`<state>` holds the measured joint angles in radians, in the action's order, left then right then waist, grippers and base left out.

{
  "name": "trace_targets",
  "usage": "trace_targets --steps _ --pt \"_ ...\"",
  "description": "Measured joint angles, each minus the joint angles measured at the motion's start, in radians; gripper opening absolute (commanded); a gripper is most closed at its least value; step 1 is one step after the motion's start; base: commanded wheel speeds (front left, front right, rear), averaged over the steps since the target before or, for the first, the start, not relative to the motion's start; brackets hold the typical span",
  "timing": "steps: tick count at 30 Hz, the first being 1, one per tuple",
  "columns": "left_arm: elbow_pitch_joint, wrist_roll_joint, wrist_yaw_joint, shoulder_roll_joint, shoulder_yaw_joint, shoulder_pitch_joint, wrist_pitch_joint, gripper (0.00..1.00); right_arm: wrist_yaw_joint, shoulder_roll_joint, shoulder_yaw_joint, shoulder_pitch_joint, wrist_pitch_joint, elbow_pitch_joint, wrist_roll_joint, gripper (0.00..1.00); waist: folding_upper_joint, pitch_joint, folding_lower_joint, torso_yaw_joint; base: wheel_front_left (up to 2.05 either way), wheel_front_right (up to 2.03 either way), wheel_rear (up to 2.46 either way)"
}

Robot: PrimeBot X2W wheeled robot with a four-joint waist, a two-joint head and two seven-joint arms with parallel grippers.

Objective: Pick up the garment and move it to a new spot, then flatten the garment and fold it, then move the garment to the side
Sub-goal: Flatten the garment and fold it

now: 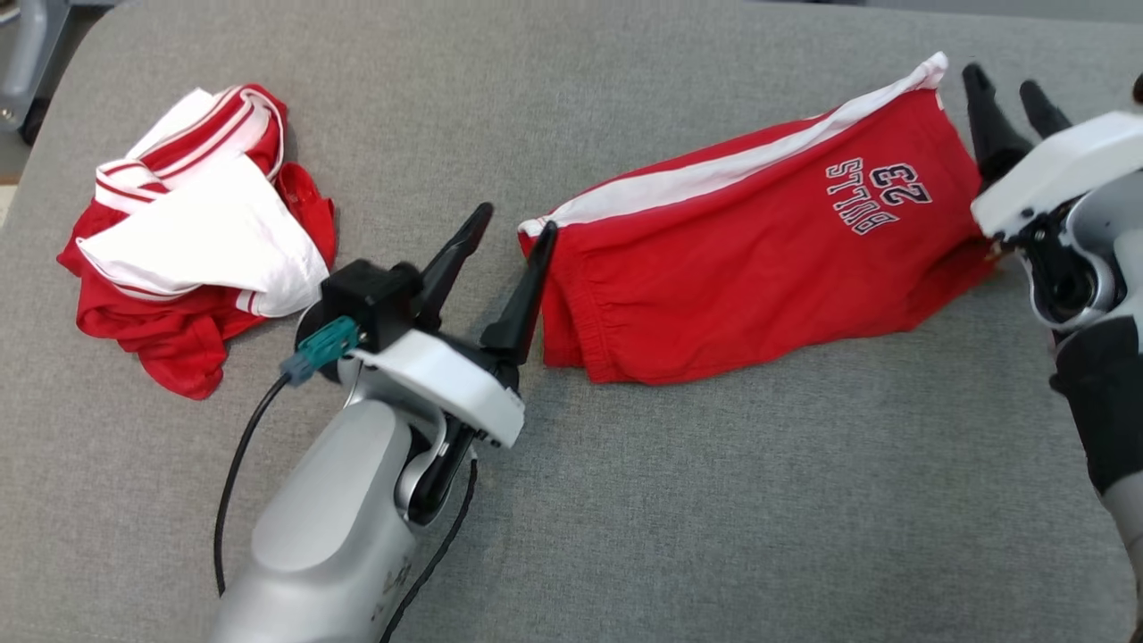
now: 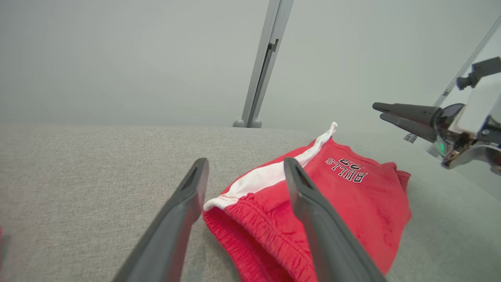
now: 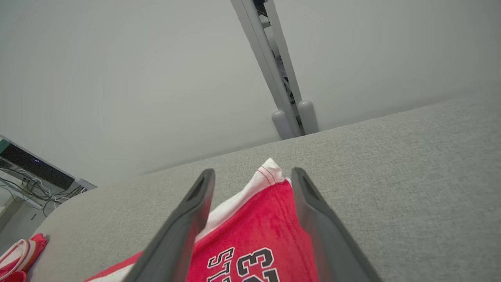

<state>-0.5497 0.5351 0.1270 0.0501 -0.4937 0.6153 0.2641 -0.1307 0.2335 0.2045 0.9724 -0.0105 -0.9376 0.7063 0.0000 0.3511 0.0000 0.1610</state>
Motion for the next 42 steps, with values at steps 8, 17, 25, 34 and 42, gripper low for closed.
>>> trace_targets --steps 8,17,25,34,42 --pt "0.234 -0.156 -0.014 -0.001 0.204 -0.189 0.0 1.0 0.0 0.085 0.115 -0.097 -0.021 0.004 0.043 1.0 0.0 -0.061 0.0 -0.005 0.0 0.0 0.0" --pt "0.39 -0.193 -0.037 -0.001 0.357 -0.376 0.0 1.0 0.0 0.131 0.187 -0.155 -0.051 -0.053 0.069 1.0 0.0 -0.078 0.0 0.023 0.0 0.0 0.0" --pt "0.415 -0.21 -0.058 -0.001 0.407 -0.427 0.0 1.0 0.0 0.129 0.223 -0.149 -0.076 -0.124 0.076 1.0 0.0 -0.063 0.0 0.047 0.0 0.0 0.0" --pt "0.417 -0.197 -0.065 -0.001 0.395 -0.432 0.0 1.0 0.0 0.122 0.248 -0.113 -0.083 -0.212 0.067 1.0 0.0 -0.041 0.0 0.066 0.0 0.0 0.0" --pt "0.412 -0.19 -0.066 -0.001 0.394 -0.427 0.0 1.0 0.0 0.102 0.26 -0.101 -0.072 -0.224 0.111 0.0 0.0 -0.042 0.0 0.051 0.0 0.0 0.0"
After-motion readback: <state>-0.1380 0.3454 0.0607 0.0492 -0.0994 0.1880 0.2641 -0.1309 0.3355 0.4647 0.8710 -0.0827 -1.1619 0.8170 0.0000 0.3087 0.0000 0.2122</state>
